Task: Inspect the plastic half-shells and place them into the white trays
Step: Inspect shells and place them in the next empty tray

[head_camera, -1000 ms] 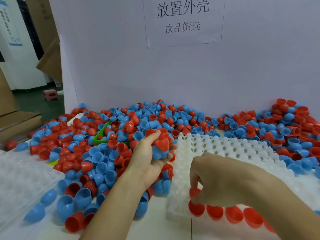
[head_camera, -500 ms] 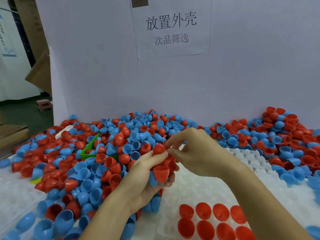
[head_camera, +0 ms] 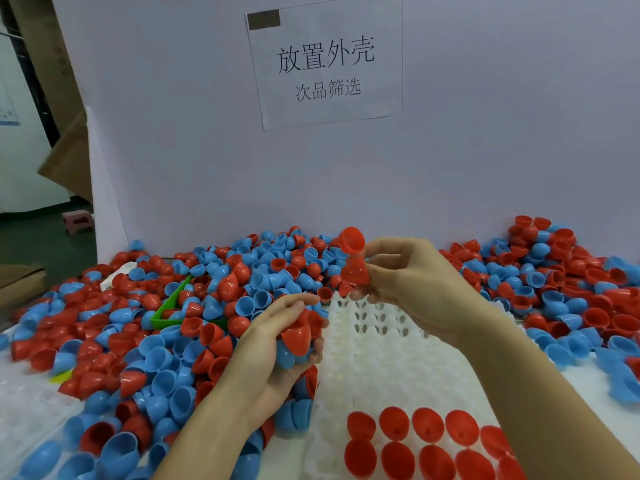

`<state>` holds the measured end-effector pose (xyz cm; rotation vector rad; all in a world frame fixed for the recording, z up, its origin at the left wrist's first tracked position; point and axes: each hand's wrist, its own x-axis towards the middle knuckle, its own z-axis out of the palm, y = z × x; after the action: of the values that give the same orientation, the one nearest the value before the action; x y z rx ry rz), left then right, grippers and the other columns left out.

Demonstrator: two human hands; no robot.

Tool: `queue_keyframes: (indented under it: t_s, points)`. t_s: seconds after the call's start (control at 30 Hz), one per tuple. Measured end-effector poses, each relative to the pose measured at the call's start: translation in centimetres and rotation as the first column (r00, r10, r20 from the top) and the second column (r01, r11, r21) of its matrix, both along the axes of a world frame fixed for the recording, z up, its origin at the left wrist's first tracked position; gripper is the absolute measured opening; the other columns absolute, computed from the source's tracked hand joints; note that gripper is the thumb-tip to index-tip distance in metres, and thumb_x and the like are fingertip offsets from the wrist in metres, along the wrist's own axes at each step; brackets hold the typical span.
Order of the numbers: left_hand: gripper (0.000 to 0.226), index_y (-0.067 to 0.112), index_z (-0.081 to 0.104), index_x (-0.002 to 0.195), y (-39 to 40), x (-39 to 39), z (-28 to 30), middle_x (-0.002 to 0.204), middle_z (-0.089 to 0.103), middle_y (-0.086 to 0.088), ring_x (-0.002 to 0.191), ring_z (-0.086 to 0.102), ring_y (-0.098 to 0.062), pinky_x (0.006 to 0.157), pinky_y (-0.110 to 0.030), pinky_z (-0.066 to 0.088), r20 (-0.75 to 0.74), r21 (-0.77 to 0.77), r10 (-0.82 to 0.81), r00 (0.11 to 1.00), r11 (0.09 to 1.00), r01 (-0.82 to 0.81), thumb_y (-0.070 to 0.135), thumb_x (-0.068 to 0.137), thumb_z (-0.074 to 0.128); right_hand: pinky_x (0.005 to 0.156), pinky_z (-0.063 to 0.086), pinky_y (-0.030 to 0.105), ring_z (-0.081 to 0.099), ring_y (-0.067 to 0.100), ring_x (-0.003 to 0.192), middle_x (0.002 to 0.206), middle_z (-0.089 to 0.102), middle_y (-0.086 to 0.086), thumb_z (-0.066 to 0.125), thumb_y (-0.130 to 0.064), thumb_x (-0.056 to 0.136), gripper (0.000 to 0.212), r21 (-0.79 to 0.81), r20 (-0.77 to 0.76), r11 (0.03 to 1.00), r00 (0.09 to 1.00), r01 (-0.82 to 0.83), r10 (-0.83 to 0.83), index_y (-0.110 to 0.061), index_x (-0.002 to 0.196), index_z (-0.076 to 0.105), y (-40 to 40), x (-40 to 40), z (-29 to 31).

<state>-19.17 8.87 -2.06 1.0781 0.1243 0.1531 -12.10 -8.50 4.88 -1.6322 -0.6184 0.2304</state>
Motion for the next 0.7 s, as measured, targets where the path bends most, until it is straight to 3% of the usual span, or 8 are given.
queue_keyframes:
  t_s: [0.1, 0.2, 0.27, 0.4, 0.53, 0.7]
  points:
    - [0.024, 0.011, 0.078, 0.094, -0.2, -0.1, 0.0, 0.083, 0.068, -0.015, 0.061, 0.061, -0.021, 0.053, -0.028, 0.051, 0.009, 0.04, -0.031, 0.999, 0.999, 0.03, 0.023, 0.081, 0.062, 0.062, 0.054, 0.017, 0.074, 0.016, 0.071, 0.083, 0.077, 0.007, 0.064, -0.004, 0.093, 0.01, -0.069, 0.01, 0.998, 1.0, 0.004, -0.004, -0.01, 0.099, 0.069, 0.1, 0.1, -0.1]
    - [0.026, 0.011, 0.078, 0.098, -0.4, -0.1, 0.1, 0.083, 0.067, -0.016, 0.062, 0.06, -0.02, 0.055, -0.029, 0.052, 0.001, 0.06, -0.063, 0.998, 0.996, 0.063, 0.025, 0.081, 0.063, 0.065, 0.06, 0.028, 0.075, 0.022, 0.073, 0.08, 0.077, 0.006, 0.067, -0.004, 0.092, 0.024, -0.132, 0.055, 0.991, 0.998, 0.017, -0.01, -0.018, 0.107, 0.055, 0.7, -0.2, -0.5]
    - [0.024, 0.012, 0.078, 0.097, -0.4, 0.0, 0.0, 0.082, 0.067, -0.016, 0.06, 0.061, -0.02, 0.055, -0.03, 0.052, -0.008, 0.04, -0.06, 0.998, 0.997, 0.06, 0.024, 0.081, 0.065, 0.056, 0.058, 0.027, 0.075, 0.024, 0.068, 0.078, 0.076, 0.005, 0.065, -0.001, 0.092, 0.032, -0.153, 0.102, 0.988, 0.995, -0.002, 0.018, -0.026, 0.104, 0.048, 1.0, -0.5, -0.7]
    - [0.024, 0.011, 0.077, 0.1, -0.2, 0.3, -0.2, 0.082, 0.068, -0.017, 0.06, 0.062, -0.021, 0.055, -0.031, 0.053, -0.019, 0.021, -0.031, 0.999, 0.999, 0.032, 0.022, 0.081, 0.066, 0.047, 0.054, 0.024, 0.074, 0.021, 0.06, 0.077, 0.076, -0.001, 0.062, -0.003, 0.094, 0.025, -0.221, 0.18, 0.975, 0.982, -0.006, 0.047, -0.027, 0.096, 0.057, 1.3, -0.5, -0.9]
    - [0.038, 0.002, 0.072, 0.111, -0.1, 0.6, -0.3, 0.085, 0.067, -0.022, 0.059, 0.061, -0.024, 0.05, -0.031, 0.051, -0.019, 0.004, -0.011, 1.0, 1.0, 0.011, 0.022, 0.078, 0.067, 0.05, 0.056, 0.024, 0.074, 0.019, 0.061, 0.079, 0.076, 0.005, 0.06, -0.004, 0.095, 0.02, -0.284, 0.217, 0.959, 0.974, 0.002, 0.062, -0.023, 0.097, 0.064, 1.4, -0.4, -1.2]
    - [0.029, 0.008, 0.077, 0.099, -0.1, 0.3, -0.2, 0.087, 0.068, -0.02, 0.061, 0.062, -0.023, 0.053, -0.031, 0.054, -0.002, 0.026, -0.03, 1.0, 0.999, 0.03, 0.022, 0.077, 0.066, 0.057, 0.059, 0.023, 0.074, 0.014, 0.066, 0.084, 0.075, 0.006, 0.058, -0.004, 0.096, 0.02, -0.395, 0.274, 0.919, 0.956, 0.012, 0.105, -0.022, 0.102, 0.063, 1.4, -0.2, -1.4]
